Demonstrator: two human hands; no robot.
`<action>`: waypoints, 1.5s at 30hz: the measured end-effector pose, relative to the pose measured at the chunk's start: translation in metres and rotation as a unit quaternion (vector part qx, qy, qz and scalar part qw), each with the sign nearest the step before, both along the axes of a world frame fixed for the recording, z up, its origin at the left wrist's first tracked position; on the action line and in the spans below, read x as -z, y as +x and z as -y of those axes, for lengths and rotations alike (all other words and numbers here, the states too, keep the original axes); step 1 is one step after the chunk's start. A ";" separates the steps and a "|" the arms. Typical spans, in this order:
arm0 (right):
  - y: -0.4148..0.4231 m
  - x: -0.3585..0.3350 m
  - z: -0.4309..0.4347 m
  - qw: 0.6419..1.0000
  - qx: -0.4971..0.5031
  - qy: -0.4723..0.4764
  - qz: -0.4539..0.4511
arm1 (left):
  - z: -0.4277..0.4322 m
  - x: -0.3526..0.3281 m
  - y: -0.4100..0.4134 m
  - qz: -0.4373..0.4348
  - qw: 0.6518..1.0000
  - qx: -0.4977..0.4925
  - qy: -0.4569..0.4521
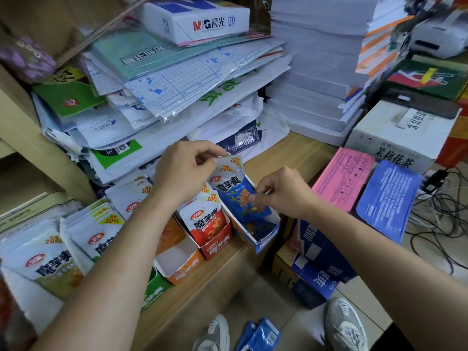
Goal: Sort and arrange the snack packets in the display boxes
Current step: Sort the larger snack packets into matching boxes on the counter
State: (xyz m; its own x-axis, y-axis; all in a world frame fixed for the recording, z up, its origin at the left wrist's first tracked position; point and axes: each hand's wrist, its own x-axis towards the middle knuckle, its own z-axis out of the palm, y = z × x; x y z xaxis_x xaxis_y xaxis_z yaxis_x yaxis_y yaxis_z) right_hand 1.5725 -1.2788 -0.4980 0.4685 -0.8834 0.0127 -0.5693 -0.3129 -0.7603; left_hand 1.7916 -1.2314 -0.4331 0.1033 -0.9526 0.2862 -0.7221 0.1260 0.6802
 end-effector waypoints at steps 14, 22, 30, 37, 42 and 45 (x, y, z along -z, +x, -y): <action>0.015 0.017 -0.013 0.972 0.022 -0.186 -0.143 | 0.000 -0.008 -0.010 0.153 0.987 0.016 0.047; -0.015 0.012 -0.010 0.980 -0.090 -0.087 -0.156 | 0.001 -0.008 -0.015 0.234 0.965 -0.117 -0.029; -0.042 0.002 -0.029 0.987 -0.127 -0.080 -0.064 | 0.009 -0.001 -0.013 0.253 0.965 -0.054 0.045; -0.048 0.033 -0.054 0.949 -0.202 -0.172 -0.172 | 0.007 -0.005 -0.018 0.193 0.980 -0.047 -0.005; -0.051 0.047 -0.054 0.946 -0.167 -0.212 -0.176 | 0.002 -0.005 -0.029 0.166 0.983 -0.023 -0.079; -0.051 0.051 -0.059 0.947 -0.146 -0.223 -0.176 | -0.001 -0.002 -0.031 0.157 0.981 0.000 -0.113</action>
